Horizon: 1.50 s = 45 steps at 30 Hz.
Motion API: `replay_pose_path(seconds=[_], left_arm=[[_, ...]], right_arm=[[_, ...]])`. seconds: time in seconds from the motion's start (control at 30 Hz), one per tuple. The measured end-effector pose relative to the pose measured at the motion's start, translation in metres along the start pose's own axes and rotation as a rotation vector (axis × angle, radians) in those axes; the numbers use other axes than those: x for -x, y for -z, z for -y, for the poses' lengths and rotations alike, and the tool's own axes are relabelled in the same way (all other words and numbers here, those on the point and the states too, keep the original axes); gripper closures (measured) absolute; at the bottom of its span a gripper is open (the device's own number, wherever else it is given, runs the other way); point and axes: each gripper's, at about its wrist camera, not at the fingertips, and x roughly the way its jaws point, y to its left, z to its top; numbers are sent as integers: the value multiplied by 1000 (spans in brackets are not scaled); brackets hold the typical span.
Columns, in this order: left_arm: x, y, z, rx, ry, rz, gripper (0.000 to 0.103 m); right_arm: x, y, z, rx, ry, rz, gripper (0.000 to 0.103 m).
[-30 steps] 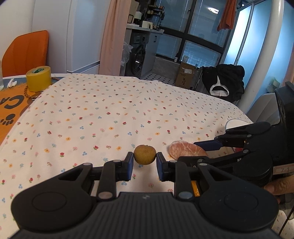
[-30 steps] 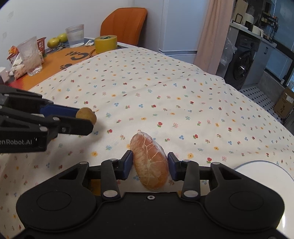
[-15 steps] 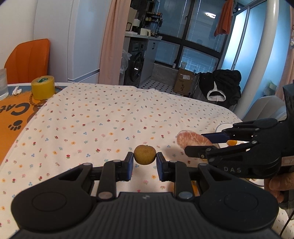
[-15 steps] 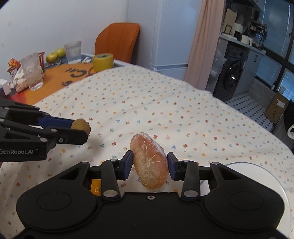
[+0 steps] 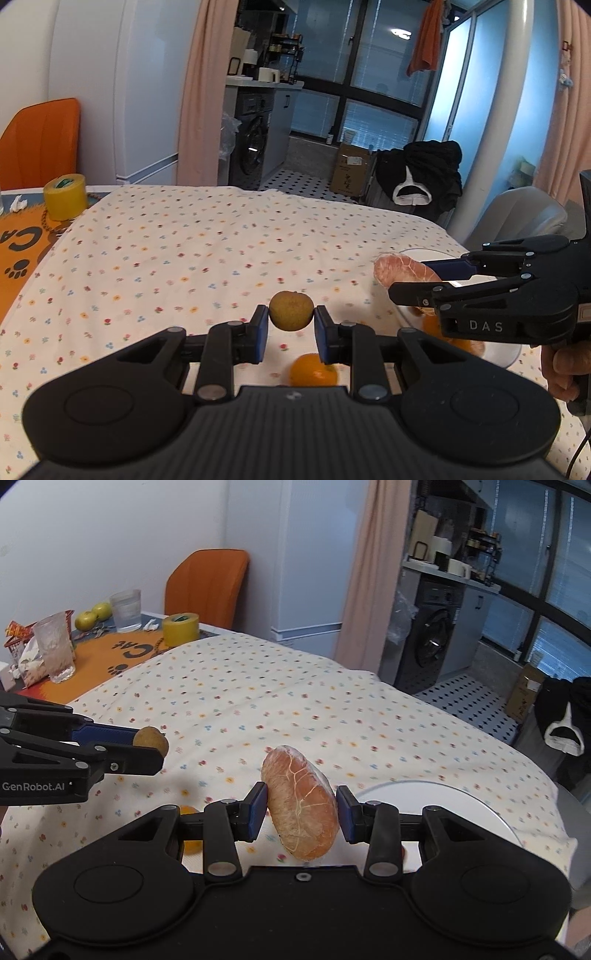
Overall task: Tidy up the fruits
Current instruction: 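Carry both into the white plate and open both tools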
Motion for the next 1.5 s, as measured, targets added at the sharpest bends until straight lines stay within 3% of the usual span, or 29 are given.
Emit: replay_pose_path(seconds=[0.53,1.1,1.5], left_arm=[[-10,-1,45,-61,53,0,78],[-46,-5,85,-126,89,-25,78],[-72,-1,100,-137,108,-64,78]], right_arm=[[31,28,45,-69,81,24,65],[45,67,97,-179,164,23,65],[37,88,117,-268,166,8,62]])
